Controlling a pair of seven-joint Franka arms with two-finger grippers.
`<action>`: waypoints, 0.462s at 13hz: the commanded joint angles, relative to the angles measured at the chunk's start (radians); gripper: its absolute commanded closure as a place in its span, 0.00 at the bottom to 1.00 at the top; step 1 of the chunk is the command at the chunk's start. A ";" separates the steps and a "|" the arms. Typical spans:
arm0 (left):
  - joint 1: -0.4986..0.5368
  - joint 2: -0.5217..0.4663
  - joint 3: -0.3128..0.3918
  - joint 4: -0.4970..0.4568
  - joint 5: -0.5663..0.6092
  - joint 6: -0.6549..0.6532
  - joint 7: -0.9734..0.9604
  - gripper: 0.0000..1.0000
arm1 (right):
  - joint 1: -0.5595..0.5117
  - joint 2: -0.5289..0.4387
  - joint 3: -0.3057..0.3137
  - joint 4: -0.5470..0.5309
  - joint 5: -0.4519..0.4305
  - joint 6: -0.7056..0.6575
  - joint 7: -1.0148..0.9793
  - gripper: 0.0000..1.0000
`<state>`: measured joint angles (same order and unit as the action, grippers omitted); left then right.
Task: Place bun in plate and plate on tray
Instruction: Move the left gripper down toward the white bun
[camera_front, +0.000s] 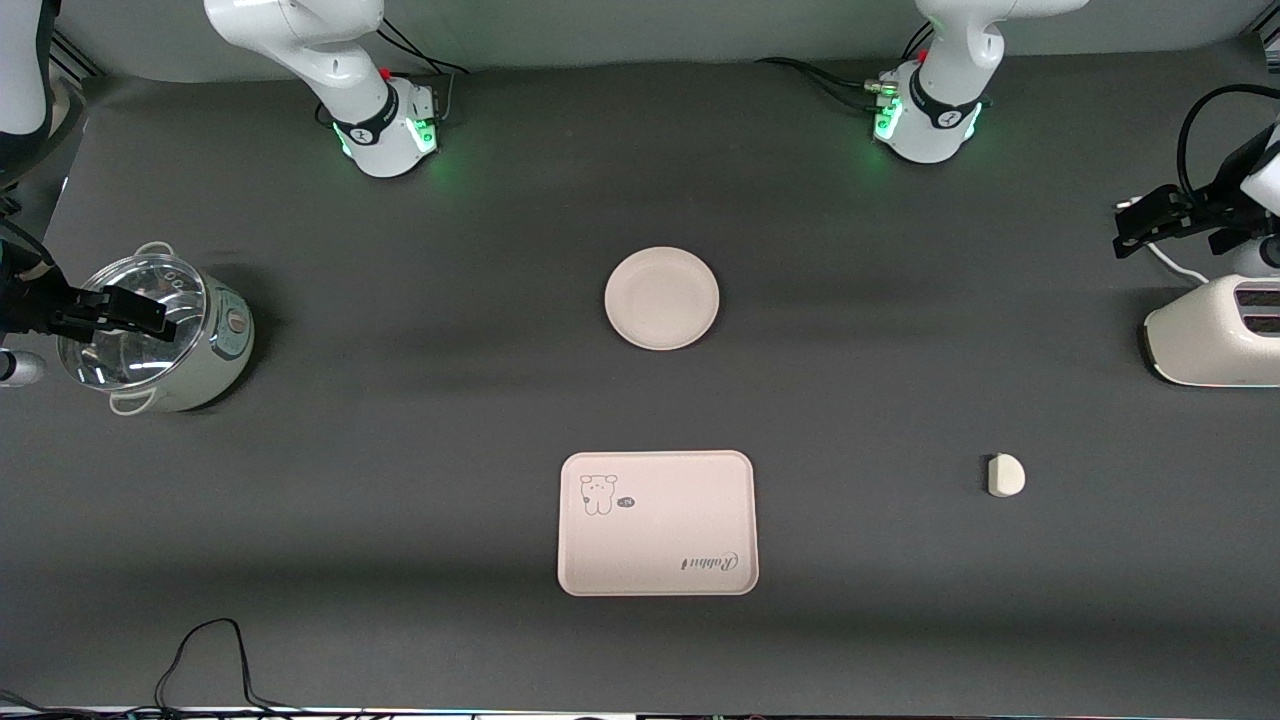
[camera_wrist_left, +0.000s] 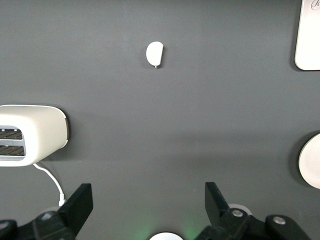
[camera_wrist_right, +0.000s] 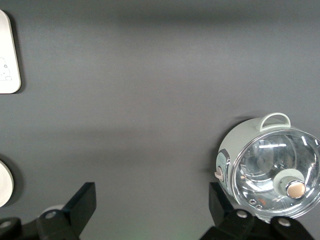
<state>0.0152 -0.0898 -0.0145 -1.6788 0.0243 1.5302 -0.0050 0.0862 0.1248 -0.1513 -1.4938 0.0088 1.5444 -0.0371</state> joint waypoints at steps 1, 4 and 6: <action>-0.014 0.013 0.007 0.027 -0.001 -0.018 -0.012 0.00 | 0.003 -0.013 -0.001 -0.009 -0.006 -0.001 0.009 0.00; -0.012 0.054 0.007 0.044 0.002 0.002 0.002 0.00 | 0.003 -0.013 -0.001 -0.011 -0.006 -0.001 0.009 0.00; -0.011 0.112 0.007 0.047 0.003 0.094 0.002 0.00 | 0.003 -0.013 -0.001 -0.011 -0.006 -0.001 0.009 0.00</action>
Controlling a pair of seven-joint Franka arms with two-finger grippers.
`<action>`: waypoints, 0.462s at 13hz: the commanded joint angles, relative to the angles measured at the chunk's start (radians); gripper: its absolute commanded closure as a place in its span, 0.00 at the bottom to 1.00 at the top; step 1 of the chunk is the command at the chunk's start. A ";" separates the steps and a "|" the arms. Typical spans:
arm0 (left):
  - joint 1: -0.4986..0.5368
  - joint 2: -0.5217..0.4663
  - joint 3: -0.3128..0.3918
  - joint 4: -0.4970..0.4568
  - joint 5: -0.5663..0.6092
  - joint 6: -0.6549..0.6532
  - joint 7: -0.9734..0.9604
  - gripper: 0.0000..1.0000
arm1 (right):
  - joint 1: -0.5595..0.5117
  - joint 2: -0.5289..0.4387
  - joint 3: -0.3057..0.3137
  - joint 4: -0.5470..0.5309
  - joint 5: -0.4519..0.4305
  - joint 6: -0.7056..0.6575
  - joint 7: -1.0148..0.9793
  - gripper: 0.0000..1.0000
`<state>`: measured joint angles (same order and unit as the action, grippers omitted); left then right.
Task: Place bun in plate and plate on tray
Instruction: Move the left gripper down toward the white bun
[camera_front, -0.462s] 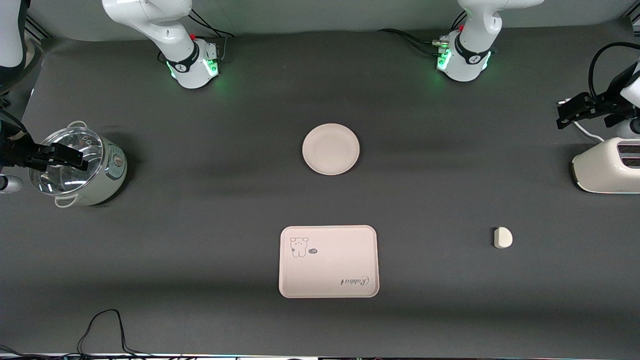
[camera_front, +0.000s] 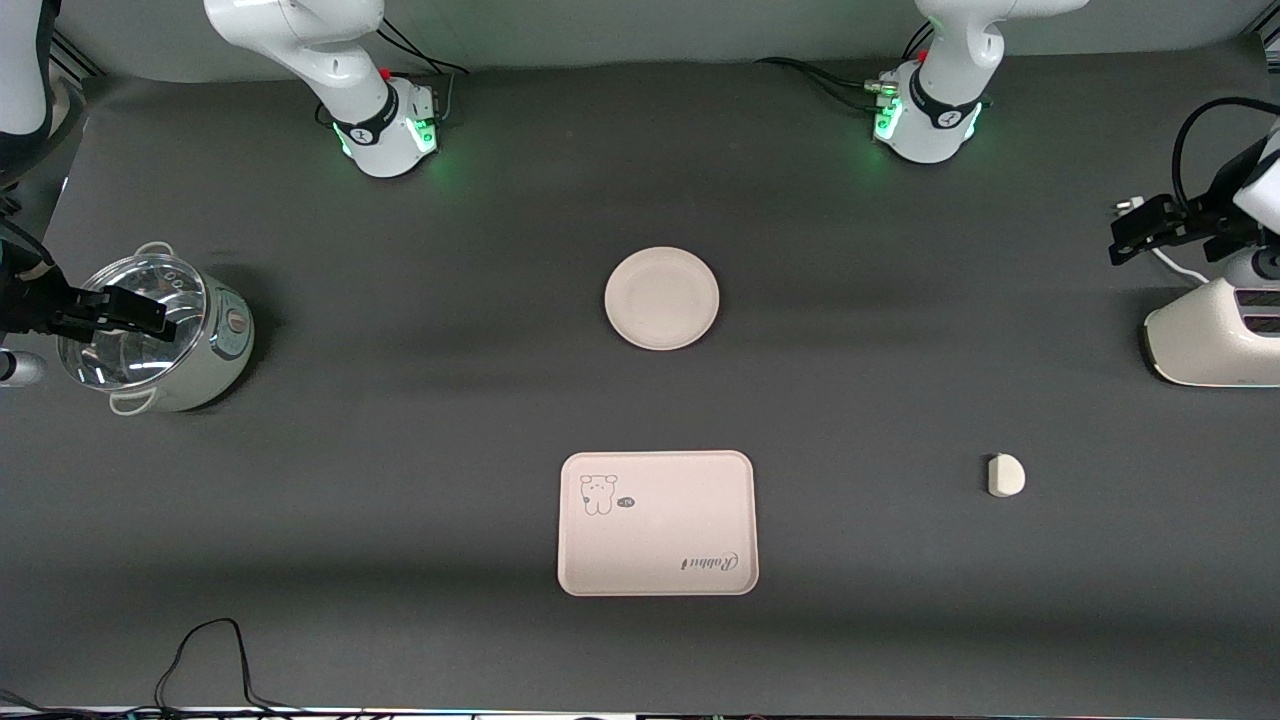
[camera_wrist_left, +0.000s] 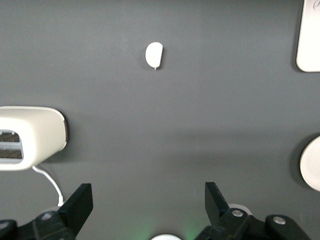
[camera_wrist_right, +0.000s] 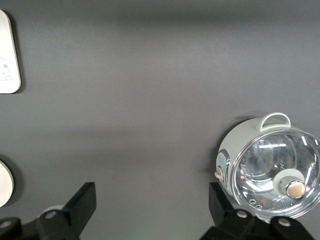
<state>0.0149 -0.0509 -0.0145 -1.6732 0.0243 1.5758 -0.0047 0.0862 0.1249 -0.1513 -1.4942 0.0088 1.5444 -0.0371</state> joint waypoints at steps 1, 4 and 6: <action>-0.009 0.110 0.007 0.043 0.003 0.094 0.002 0.00 | 0.003 -0.011 -0.001 -0.011 -0.006 -0.001 0.009 0.00; 0.002 0.288 0.008 0.043 0.002 0.304 0.000 0.00 | 0.003 -0.011 -0.001 -0.011 -0.006 -0.001 0.011 0.00; 0.010 0.386 0.008 0.041 0.000 0.410 0.000 0.00 | 0.003 -0.011 -0.001 -0.011 -0.006 -0.001 0.011 0.00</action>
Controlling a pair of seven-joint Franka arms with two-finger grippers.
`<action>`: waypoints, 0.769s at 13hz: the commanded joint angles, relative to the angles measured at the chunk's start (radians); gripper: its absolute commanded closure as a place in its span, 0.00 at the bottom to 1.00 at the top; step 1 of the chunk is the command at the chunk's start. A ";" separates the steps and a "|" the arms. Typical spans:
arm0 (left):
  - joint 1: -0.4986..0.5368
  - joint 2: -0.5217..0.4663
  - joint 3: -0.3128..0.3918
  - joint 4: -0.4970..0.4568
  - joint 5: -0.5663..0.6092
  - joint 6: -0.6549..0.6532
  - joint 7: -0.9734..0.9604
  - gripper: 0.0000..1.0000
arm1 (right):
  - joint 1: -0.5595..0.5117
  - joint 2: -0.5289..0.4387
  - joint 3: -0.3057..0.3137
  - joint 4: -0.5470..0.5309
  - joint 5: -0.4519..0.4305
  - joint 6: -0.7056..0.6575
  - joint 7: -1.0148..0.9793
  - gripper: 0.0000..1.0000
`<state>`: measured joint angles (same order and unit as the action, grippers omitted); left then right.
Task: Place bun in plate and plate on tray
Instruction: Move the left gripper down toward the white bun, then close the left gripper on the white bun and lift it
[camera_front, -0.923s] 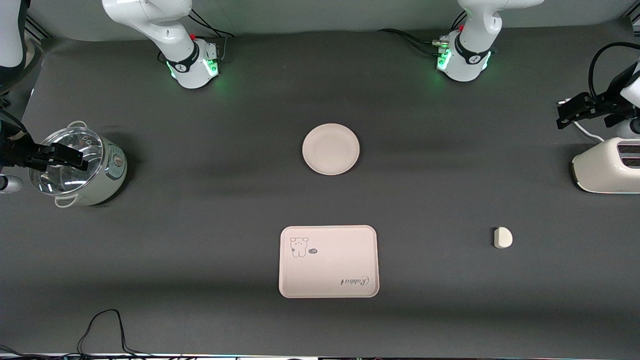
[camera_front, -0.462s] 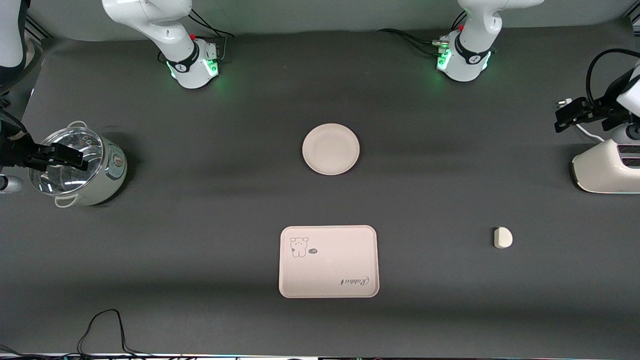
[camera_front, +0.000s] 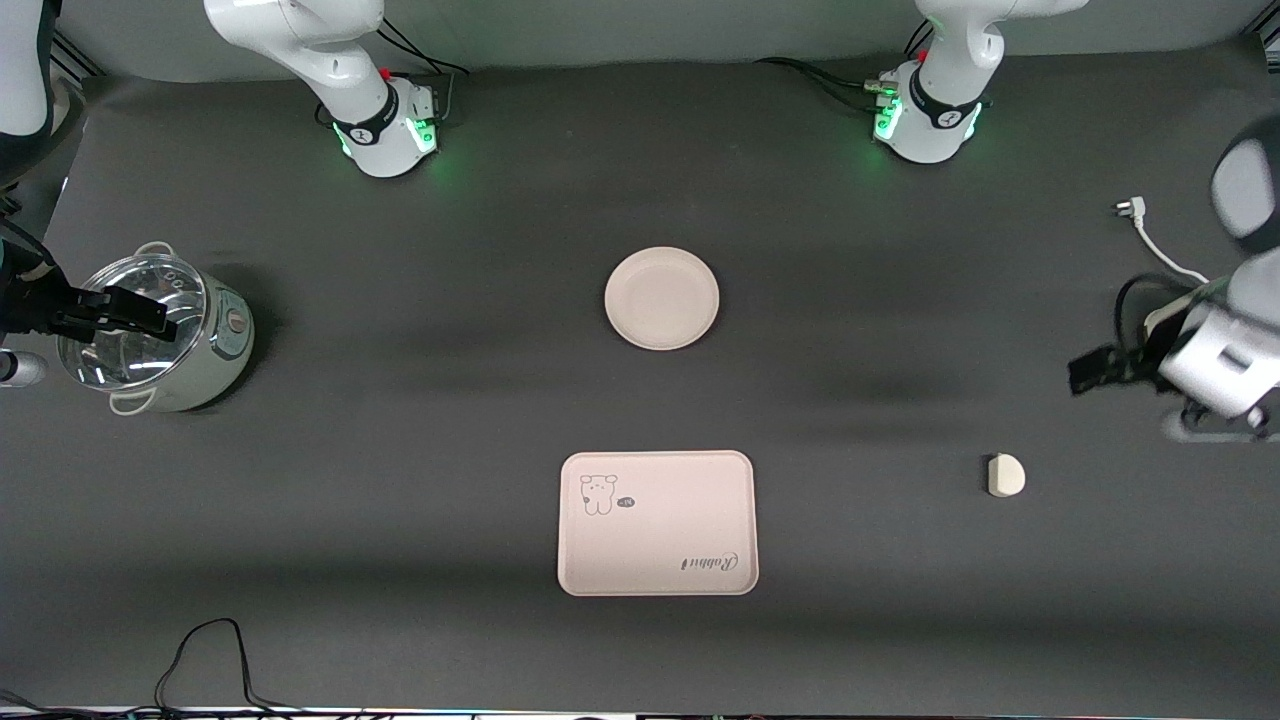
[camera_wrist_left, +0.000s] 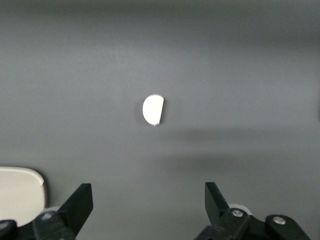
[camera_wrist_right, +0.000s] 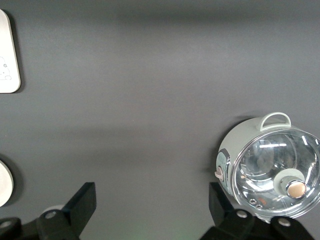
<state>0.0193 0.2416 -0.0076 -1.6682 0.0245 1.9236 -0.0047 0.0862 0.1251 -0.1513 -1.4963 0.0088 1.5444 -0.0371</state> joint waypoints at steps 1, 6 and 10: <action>0.004 0.143 0.001 0.034 0.000 0.125 0.000 0.00 | 0.003 -0.012 -0.001 -0.009 -0.006 -0.001 0.011 0.00; 0.004 0.352 0.001 0.022 0.014 0.369 0.012 0.00 | 0.004 -0.013 -0.001 -0.009 -0.006 -0.001 0.011 0.00; 0.011 0.416 0.004 -0.089 0.015 0.556 0.124 0.00 | 0.003 -0.013 -0.001 -0.009 -0.006 -0.001 0.011 0.00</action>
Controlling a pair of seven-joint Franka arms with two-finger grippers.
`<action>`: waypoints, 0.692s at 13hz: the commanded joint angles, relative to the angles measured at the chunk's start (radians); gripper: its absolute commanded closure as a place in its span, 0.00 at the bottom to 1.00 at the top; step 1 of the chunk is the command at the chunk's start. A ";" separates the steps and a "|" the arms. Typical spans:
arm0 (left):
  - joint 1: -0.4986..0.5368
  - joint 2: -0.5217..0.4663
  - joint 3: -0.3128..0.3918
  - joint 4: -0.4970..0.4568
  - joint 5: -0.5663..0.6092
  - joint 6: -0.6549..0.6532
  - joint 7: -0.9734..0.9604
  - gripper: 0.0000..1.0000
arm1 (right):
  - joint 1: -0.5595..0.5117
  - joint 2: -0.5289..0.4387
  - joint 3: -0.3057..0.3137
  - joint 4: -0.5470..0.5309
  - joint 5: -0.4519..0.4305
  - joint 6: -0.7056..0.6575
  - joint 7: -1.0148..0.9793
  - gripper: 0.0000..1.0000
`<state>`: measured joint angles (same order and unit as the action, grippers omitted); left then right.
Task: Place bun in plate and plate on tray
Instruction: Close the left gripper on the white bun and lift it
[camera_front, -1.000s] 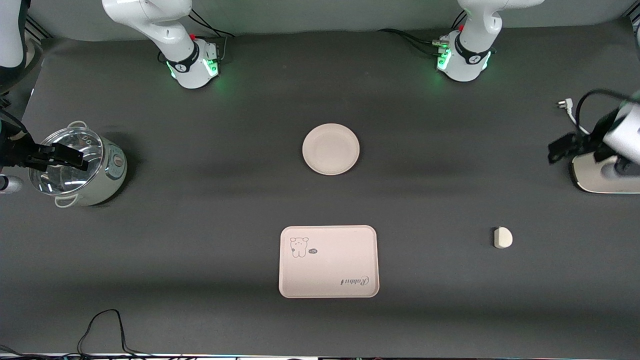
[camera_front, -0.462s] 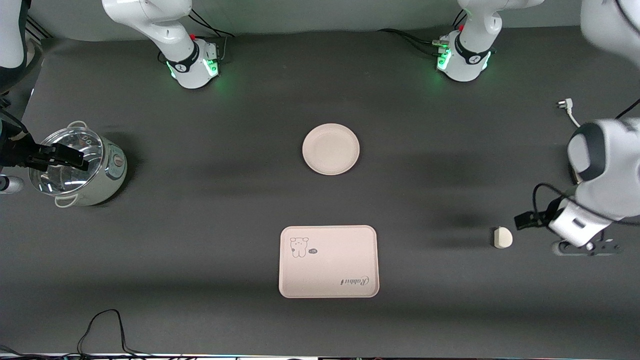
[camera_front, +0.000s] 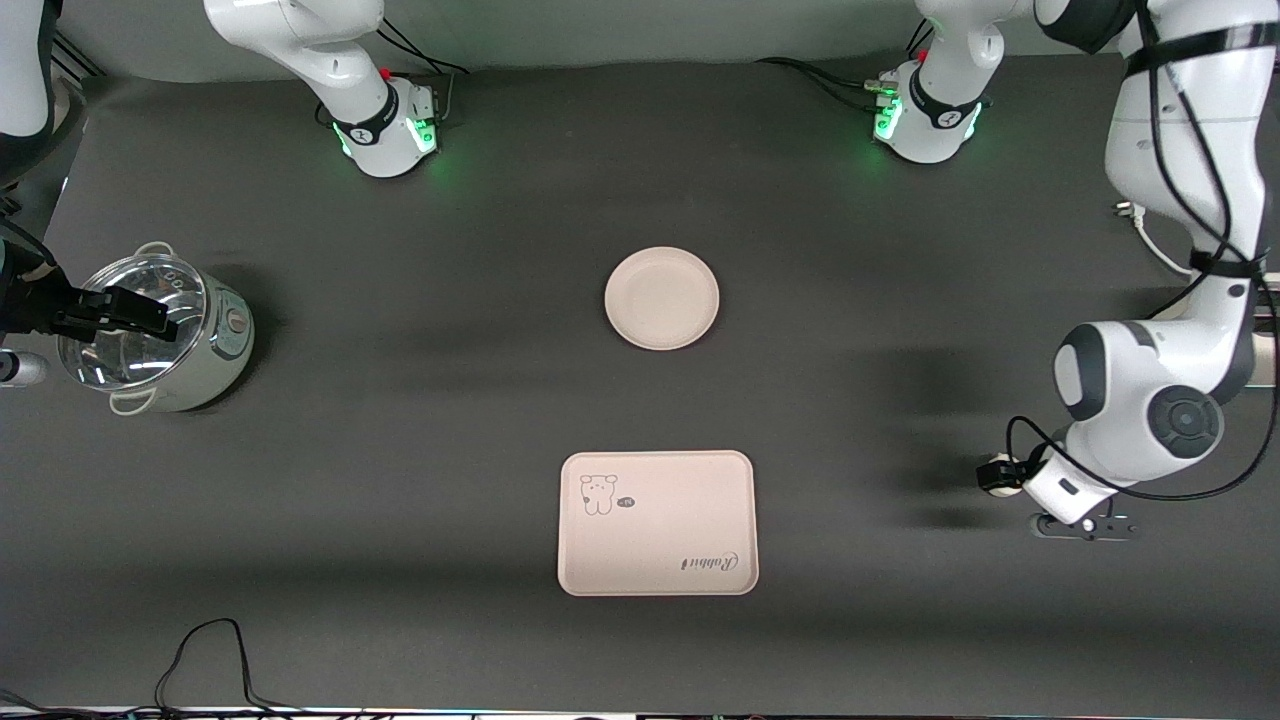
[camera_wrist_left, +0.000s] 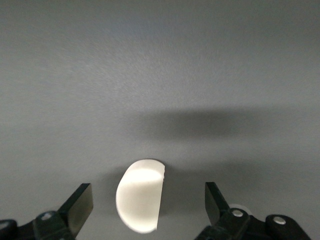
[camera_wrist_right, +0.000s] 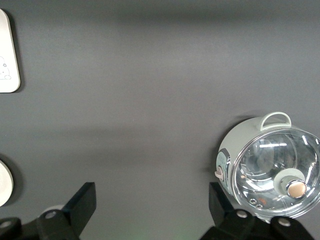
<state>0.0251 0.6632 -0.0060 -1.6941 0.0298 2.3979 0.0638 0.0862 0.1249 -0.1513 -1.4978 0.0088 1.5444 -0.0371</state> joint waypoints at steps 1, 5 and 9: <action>0.019 -0.004 0.003 -0.090 0.010 0.124 0.066 0.01 | 0.003 -0.013 -0.001 -0.007 -0.006 -0.001 0.011 0.00; 0.026 -0.007 0.001 -0.099 0.010 0.127 0.076 0.39 | 0.003 -0.011 -0.001 -0.007 -0.006 -0.001 0.011 0.00; 0.027 -0.011 0.003 -0.098 0.010 0.122 0.076 0.63 | 0.003 -0.011 -0.001 -0.009 -0.006 -0.001 0.009 0.00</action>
<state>0.0511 0.6803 -0.0048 -1.7704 0.0300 2.5166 0.1266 0.0862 0.1250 -0.1513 -1.4982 0.0088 1.5444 -0.0370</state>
